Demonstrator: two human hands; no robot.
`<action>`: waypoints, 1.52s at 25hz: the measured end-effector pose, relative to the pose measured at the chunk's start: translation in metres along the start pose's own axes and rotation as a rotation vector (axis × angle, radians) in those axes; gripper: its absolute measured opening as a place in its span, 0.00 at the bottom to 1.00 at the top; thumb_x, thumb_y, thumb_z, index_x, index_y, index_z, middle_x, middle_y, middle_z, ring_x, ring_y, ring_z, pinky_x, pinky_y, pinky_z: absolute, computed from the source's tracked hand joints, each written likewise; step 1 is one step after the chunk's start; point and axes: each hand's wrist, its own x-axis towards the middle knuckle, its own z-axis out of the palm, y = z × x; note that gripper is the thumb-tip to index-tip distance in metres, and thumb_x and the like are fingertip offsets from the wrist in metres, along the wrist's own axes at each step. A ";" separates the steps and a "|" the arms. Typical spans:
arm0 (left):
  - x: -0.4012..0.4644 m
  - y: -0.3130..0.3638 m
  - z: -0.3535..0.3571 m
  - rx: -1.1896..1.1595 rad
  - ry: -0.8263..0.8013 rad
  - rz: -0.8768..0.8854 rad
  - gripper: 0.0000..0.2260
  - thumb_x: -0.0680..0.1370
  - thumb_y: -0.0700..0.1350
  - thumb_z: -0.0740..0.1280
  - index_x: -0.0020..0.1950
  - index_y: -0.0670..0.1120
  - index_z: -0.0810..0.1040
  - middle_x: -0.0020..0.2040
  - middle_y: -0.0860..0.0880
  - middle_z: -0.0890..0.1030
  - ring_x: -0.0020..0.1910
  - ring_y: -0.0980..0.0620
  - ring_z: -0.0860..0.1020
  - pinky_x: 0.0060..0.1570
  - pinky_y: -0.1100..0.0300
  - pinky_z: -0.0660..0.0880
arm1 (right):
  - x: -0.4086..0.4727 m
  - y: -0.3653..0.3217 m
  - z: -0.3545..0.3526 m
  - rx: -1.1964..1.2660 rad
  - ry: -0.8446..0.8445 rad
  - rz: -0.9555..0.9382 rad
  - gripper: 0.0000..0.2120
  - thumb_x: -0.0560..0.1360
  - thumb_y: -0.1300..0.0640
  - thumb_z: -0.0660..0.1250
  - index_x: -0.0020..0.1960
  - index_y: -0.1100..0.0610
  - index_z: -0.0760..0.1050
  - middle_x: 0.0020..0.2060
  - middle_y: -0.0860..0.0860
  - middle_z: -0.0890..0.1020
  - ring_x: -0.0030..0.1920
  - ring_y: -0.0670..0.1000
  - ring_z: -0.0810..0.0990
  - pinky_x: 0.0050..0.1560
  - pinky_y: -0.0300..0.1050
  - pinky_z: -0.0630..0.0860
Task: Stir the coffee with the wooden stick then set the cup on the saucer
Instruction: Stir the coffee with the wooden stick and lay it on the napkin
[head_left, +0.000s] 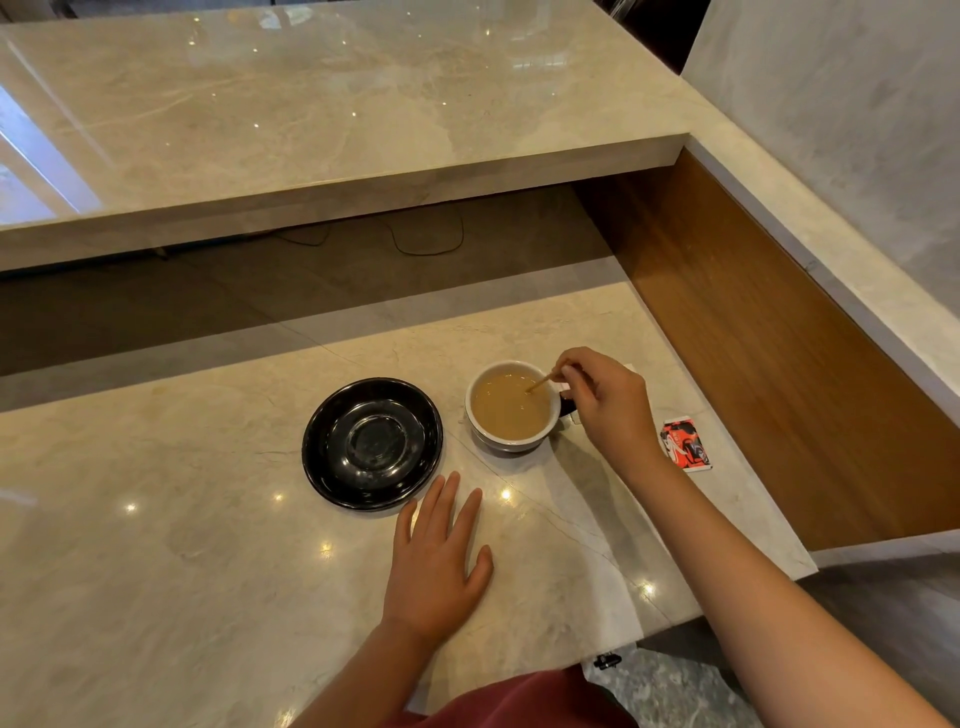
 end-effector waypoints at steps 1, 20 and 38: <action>0.000 0.000 0.000 0.001 0.000 0.000 0.26 0.76 0.56 0.55 0.73 0.50 0.62 0.75 0.45 0.60 0.74 0.50 0.49 0.70 0.49 0.44 | -0.004 0.004 -0.005 -0.028 -0.001 -0.013 0.06 0.75 0.68 0.61 0.44 0.62 0.76 0.38 0.58 0.82 0.40 0.57 0.79 0.40 0.53 0.78; 0.000 0.002 0.000 0.008 0.013 -0.002 0.26 0.76 0.57 0.53 0.72 0.50 0.63 0.75 0.45 0.60 0.73 0.52 0.48 0.70 0.47 0.47 | -0.028 0.015 -0.042 0.505 0.169 0.419 0.09 0.77 0.68 0.59 0.41 0.60 0.75 0.39 0.59 0.81 0.38 0.48 0.85 0.35 0.33 0.80; 0.000 0.002 -0.001 0.003 -0.016 -0.007 0.26 0.76 0.57 0.53 0.73 0.50 0.62 0.76 0.46 0.58 0.74 0.52 0.47 0.70 0.47 0.47 | -0.030 0.055 -0.075 -0.058 0.133 -0.077 0.06 0.71 0.70 0.68 0.47 0.64 0.80 0.42 0.56 0.85 0.43 0.54 0.84 0.46 0.47 0.82</action>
